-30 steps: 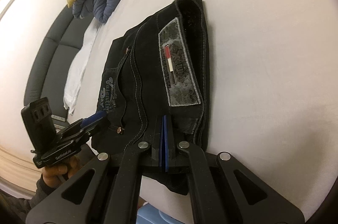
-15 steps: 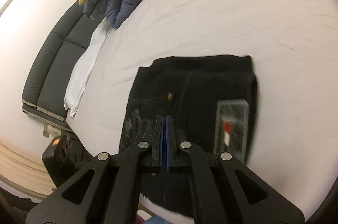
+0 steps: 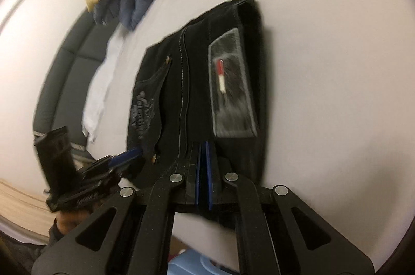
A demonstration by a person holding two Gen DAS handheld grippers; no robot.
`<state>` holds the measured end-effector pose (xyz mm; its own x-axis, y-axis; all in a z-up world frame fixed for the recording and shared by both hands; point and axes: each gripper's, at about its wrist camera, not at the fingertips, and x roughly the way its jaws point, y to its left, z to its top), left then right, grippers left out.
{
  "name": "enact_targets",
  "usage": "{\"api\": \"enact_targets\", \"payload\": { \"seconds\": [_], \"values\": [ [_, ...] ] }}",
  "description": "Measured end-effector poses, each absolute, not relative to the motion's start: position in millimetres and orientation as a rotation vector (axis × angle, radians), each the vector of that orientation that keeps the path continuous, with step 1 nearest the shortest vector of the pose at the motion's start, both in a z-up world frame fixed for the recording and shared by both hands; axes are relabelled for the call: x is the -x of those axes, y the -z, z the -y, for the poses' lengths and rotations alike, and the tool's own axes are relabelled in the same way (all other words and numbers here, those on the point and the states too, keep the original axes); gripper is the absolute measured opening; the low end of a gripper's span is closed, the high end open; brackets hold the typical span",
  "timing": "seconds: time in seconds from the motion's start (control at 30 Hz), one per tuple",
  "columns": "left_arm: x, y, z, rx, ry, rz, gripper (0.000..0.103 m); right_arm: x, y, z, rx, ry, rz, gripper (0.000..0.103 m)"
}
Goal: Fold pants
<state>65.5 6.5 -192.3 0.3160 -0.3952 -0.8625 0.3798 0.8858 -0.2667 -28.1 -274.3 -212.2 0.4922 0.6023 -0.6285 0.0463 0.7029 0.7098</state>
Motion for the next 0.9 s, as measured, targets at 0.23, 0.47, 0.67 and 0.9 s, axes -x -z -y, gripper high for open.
{"api": "enact_targets", "payload": {
  "seconds": [0.23, 0.47, 0.67, 0.9],
  "values": [
    [-60.1, 187.0, -5.0, -0.002, 0.519, -1.111, 0.038, 63.5, 197.4, 292.6, -0.661, -0.287, -1.034, 0.004],
    [-58.5, 143.6, -31.8, 0.025, 0.452, -0.981, 0.083, 55.2, 193.0, 323.9, -0.722, -0.234, -1.011, 0.033],
    [-108.4, 159.2, -60.7, 0.123, 0.408, -1.049, 0.088, 24.0, 198.9, 327.1, -0.768, -0.255, -1.01, 0.064],
    [-153.7, 192.2, -44.9, 0.084, 0.439, -1.196, 0.088, -28.2, 212.2, 321.6, -0.821, -0.256, -1.071, 0.062]
  ]
}}
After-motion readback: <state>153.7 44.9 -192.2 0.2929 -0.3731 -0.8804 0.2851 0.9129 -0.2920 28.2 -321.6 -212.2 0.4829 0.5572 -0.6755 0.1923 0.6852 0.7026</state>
